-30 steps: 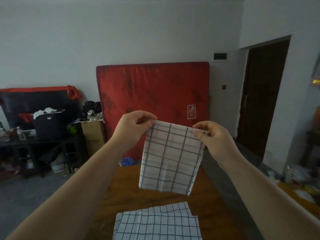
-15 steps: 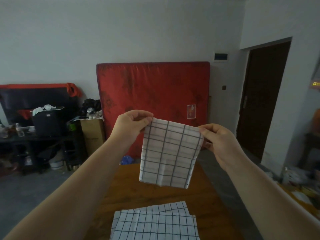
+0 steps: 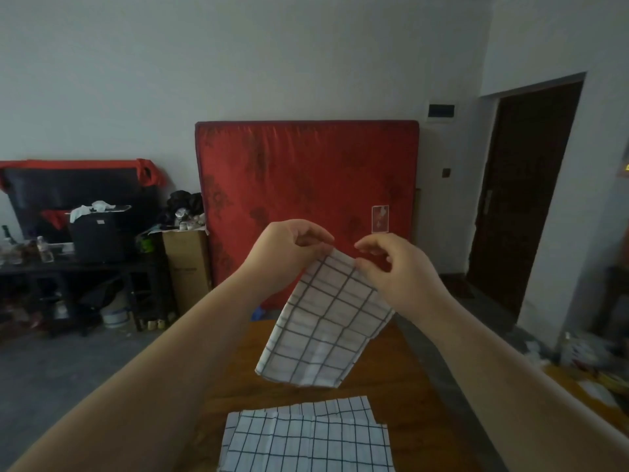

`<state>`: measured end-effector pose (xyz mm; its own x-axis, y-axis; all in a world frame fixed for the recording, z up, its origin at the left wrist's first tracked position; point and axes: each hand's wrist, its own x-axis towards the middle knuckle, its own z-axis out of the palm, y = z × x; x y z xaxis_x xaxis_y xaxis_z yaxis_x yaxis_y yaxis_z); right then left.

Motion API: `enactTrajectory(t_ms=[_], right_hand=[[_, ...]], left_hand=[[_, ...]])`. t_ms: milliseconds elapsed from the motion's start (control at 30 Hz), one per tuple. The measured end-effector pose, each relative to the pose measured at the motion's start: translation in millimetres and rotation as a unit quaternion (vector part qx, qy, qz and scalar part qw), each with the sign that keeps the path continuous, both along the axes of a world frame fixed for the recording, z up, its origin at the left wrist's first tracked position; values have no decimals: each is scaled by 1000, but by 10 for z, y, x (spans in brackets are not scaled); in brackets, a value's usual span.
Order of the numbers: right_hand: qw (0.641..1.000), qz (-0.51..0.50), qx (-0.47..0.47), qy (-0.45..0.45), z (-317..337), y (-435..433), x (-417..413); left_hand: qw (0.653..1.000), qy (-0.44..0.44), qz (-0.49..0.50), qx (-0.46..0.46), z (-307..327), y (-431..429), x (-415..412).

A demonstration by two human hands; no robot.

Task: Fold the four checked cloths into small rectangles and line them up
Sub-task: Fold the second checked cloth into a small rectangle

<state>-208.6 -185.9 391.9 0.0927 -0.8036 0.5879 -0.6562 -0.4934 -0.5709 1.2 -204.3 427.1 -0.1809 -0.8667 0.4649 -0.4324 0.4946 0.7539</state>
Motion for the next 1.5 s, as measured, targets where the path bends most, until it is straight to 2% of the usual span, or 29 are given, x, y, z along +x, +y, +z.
enactTrajectory(t_ms=[200, 533, 667, 900, 1067, 1300, 1500], right_hand=[[999, 21, 40, -31, 68, -86, 213], [997, 28, 50, -44, 111, -122, 226], [994, 75, 50, -59, 131, -132, 278], [995, 46, 18, -84, 169, -138, 349], [993, 43, -7, -114, 238, -146, 237], [985, 26, 14, -167, 304, -151, 59], [968, 16, 42, -248, 285, -185, -94]], left_hand=[[997, -69, 28, -24, -2, 21, -16], [996, -72, 11, 46, -118, -39, 175], [995, -89, 26, 30, -112, -38, 157], [995, -101, 23, 13, -109, -26, 114], [993, -108, 21, 33, -192, -39, 214], [991, -128, 40, 26, -284, -22, 404], [994, -93, 54, 35, -361, -4, 618]])
